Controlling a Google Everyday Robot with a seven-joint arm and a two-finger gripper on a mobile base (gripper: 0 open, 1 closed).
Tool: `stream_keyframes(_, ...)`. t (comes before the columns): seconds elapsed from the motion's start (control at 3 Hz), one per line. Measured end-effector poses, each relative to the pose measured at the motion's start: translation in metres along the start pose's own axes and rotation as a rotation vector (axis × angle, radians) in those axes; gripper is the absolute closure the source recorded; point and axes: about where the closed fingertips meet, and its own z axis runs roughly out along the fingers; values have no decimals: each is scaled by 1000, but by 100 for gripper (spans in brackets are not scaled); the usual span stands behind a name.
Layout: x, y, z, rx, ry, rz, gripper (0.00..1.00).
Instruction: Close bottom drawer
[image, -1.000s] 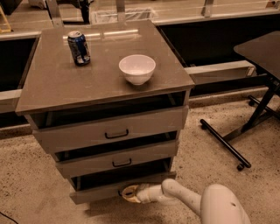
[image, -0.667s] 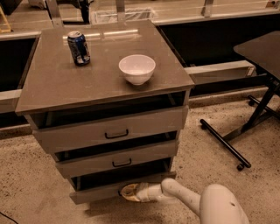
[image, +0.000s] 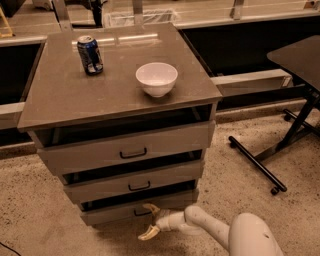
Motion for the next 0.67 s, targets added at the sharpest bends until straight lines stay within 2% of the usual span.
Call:
stream_keyframes(0.33,-3,12,-7,-17,-23,-7,0)
stream_keyframes(0.67,-3,15,-8,-20,-28,-9,0)
